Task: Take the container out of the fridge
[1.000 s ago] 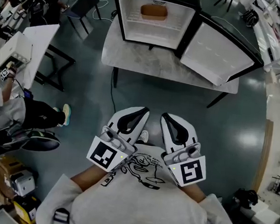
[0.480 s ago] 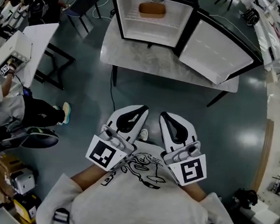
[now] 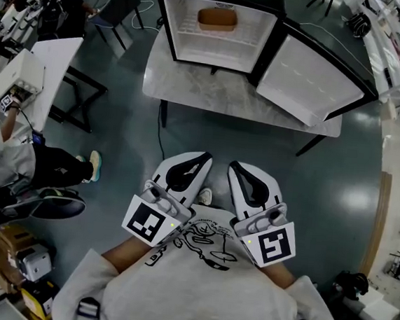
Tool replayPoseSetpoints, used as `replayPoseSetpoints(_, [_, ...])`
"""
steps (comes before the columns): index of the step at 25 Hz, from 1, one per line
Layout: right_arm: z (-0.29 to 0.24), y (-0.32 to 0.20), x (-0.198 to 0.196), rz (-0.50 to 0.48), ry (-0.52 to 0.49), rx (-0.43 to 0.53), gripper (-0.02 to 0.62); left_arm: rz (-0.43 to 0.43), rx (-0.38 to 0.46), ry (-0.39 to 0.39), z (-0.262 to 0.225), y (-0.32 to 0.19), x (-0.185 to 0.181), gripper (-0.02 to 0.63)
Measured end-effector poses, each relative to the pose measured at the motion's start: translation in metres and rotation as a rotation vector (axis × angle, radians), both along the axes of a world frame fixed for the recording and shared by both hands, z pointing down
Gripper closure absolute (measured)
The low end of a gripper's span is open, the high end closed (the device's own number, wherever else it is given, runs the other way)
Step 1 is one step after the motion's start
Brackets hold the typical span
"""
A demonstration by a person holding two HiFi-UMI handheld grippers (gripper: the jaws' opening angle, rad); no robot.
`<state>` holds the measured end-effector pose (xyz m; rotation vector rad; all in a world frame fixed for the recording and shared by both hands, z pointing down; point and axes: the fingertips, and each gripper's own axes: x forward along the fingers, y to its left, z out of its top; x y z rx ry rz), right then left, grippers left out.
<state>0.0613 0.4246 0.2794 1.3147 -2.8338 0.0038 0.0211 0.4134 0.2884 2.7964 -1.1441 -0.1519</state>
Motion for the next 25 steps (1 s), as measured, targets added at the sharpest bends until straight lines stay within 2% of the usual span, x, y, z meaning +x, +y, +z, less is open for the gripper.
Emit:
replayPoseSetpoints(15, [0.002, -0.073, -0.02, 0.009, 0.01, -0.001, 0.566, 0.02, 0.014, 0.008, 0.004, -0.074, -0.019, 0.589])
replayPoseSetpoints(18, [0.001, -0.09, -0.026, 0.011, 0.015, -0.002, 0.566, 0.02, -0.009, 0.031, 0.001, -0.092, -0.024, 0.589])
replayPoseSetpoints(25, [0.001, -0.133, -0.047, 0.016, 0.013, -0.002, 0.566, 0.027, -0.011, 0.02, 0.003, -0.134, -0.045, 0.589])
